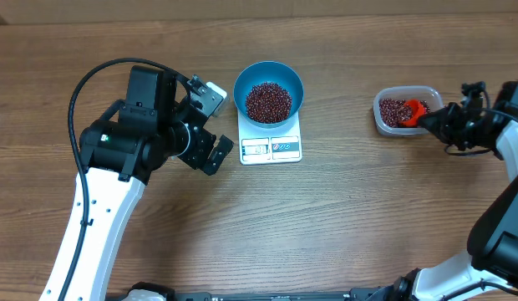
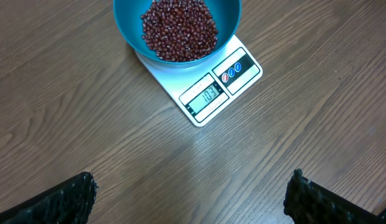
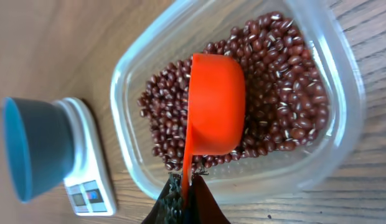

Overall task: Scoop item into bowl and weigh 150g on scale
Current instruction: 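Dip the scoop into the tub and scoop beans with the right gripper, then carry the filled scoop left over the blue bowl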

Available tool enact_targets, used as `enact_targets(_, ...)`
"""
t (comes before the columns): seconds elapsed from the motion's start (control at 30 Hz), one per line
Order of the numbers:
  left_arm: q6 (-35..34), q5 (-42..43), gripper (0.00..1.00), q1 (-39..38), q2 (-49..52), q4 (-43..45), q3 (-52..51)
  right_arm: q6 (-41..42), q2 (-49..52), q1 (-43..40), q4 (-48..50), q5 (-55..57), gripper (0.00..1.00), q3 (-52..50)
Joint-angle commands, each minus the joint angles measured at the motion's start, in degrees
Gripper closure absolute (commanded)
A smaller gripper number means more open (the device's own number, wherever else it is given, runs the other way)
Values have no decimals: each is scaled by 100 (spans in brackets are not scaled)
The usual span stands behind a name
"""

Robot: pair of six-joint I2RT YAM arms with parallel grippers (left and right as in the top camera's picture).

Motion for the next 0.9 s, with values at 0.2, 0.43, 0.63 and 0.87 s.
enact_targets(0.2, -52, 111, 0, -2, -55, -2, 120, 149, 28, -592, -22, -1641, 96, 129)
enact_targets(0.43, -52, 111, 0, -2, -55, -2, 120, 149, 28, -704, -129, -2223, 96, 129)
enact_targets(0.63, -52, 111, 0, -2, -55, -2, 120, 149, 28, -590, -164, -2809, 96, 129)
enact_targets(0.87, -52, 111, 0, -2, -55, -2, 120, 149, 28, -59, -155, -3261, 96, 129)
